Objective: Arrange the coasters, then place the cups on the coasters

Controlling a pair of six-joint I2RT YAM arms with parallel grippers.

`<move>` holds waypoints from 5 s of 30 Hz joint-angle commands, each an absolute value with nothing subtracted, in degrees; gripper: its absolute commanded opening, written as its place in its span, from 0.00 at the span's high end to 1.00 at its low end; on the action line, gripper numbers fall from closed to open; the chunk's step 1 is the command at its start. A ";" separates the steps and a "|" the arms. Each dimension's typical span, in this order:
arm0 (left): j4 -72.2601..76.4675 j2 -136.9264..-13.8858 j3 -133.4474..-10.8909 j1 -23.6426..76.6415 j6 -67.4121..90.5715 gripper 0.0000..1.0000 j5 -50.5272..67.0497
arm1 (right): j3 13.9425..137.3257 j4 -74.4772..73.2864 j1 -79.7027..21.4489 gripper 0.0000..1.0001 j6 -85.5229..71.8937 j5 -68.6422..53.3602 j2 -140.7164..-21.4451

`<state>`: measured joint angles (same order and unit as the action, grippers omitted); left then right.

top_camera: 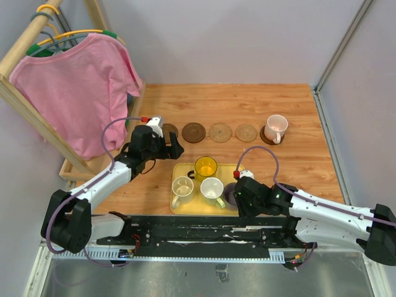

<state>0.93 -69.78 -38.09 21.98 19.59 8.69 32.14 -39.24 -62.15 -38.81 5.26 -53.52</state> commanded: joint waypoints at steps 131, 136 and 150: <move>6.50 -84.52 -48.61 22.42 17.40 0.00 7.63 | 75.55 -24.65 -16.57 0.99 -15.99 6.02 -102.26; 6.59 -84.72 -48.60 22.42 17.49 0.00 7.67 | 75.23 -24.74 -16.56 0.99 -15.94 6.24 -101.95; 6.58 -85.16 -48.77 22.42 17.75 0.00 8.05 | 75.39 -25.30 -16.61 0.97 -15.99 5.33 -103.95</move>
<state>5.26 -84.82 -47.00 22.00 18.06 7.42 75.18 -25.98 -17.52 -15.25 5.52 -104.86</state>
